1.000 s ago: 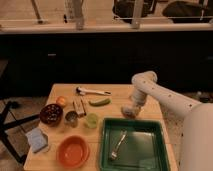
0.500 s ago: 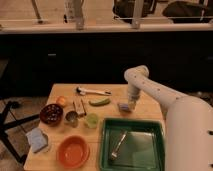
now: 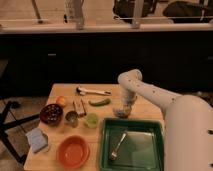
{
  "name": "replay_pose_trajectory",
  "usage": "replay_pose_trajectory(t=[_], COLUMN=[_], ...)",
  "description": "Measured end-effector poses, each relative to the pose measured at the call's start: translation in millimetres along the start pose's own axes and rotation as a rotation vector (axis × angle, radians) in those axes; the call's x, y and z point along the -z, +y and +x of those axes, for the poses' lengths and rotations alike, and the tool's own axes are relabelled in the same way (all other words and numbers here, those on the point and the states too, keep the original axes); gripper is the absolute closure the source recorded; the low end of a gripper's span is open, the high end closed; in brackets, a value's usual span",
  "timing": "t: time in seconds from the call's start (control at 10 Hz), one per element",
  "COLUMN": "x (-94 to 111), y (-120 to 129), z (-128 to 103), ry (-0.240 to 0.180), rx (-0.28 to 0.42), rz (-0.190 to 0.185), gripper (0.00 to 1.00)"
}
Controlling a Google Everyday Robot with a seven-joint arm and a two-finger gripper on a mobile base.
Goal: Wipe table surface with towel
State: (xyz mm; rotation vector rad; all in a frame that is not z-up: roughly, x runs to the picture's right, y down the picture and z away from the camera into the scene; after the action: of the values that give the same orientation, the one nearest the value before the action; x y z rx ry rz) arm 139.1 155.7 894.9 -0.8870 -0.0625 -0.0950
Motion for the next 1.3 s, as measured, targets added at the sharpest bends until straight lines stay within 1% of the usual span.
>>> replay_pose_trajectory(t=[0.2, 0.3, 0.4, 0.6, 0.8, 0.9, 1.0, 1.1, 1.3], x=[-1.1, 1.0, 3.1, 9.8, 13.1, 12.5, 12.0, 11.7, 11.5], y=[9.8, 12.6, 13.8, 5.8, -5.4, -13.1, -24.9, -31.9, -37.5], z=[2.8, 13.8, 25.6, 56.3, 68.7, 70.2, 66.5, 58.6, 31.9], ry=[0.005, 0.013, 0.019, 0.052, 0.064, 0.067, 0.066, 0.063, 0.041], rx=[0.015, 0.002, -0.015, -0.069, -0.11, -0.121, -0.123, -0.113, -0.072], rz=[-0.031, -0.033, -0.031, -0.022, -0.014, -0.012, -0.007, -0.003, 0.012], gripper=[1.0, 1.0, 1.0, 1.0, 1.0, 1.0, 1.0, 1.0, 1.0])
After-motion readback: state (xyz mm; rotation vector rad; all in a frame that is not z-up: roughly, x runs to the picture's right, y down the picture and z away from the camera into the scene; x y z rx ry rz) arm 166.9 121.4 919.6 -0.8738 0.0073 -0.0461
